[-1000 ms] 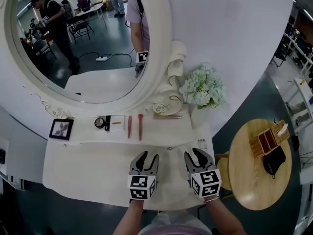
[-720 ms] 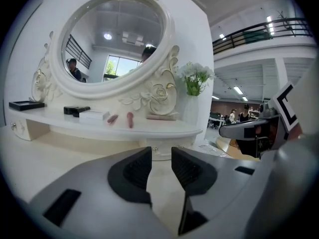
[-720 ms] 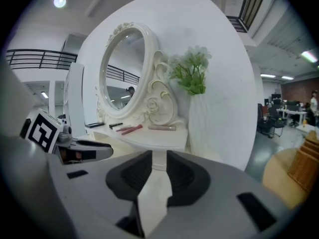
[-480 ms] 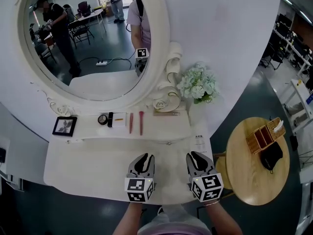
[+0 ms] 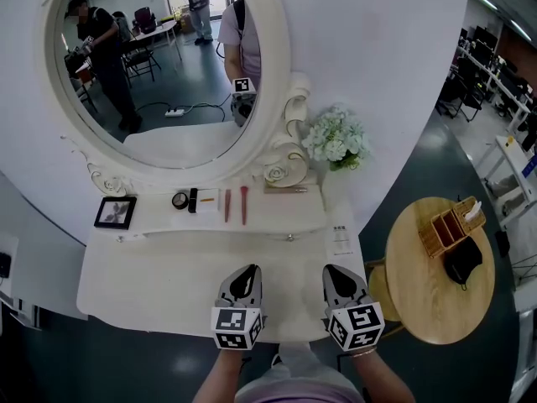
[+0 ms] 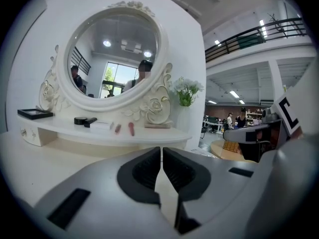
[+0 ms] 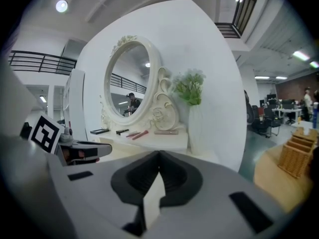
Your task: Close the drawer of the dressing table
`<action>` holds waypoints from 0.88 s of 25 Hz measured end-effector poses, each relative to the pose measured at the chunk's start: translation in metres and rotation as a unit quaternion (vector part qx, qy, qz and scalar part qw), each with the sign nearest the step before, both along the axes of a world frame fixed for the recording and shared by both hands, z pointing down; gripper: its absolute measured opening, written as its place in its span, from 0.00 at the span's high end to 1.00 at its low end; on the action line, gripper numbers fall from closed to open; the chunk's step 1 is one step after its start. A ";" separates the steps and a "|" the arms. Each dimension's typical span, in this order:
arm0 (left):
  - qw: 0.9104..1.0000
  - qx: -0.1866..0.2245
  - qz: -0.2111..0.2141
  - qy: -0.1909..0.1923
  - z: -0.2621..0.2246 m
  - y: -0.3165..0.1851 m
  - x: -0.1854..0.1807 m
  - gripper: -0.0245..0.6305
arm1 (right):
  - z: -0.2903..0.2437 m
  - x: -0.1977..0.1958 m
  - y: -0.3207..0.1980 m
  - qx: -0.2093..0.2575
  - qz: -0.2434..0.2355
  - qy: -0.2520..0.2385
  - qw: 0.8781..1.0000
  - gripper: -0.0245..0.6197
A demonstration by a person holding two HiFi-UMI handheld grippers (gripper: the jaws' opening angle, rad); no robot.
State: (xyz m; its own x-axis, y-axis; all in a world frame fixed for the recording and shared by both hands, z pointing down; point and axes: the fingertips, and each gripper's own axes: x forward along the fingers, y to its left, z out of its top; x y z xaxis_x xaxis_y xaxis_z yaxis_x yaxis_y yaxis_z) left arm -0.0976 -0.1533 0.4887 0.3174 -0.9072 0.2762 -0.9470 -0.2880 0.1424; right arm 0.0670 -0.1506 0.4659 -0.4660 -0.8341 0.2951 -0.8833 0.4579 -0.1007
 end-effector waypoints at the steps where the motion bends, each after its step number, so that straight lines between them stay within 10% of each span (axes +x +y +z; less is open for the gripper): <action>1: 1.000 0.001 0.001 -0.001 -0.001 0.002 0.000 0.94 | -0.001 0.001 0.002 0.003 0.002 -0.001 1.000 0.95; 22: 1.000 0.016 0.003 0.005 -0.014 0.030 -0.008 0.96 | -0.020 0.003 0.032 0.029 0.024 -0.010 0.999 0.96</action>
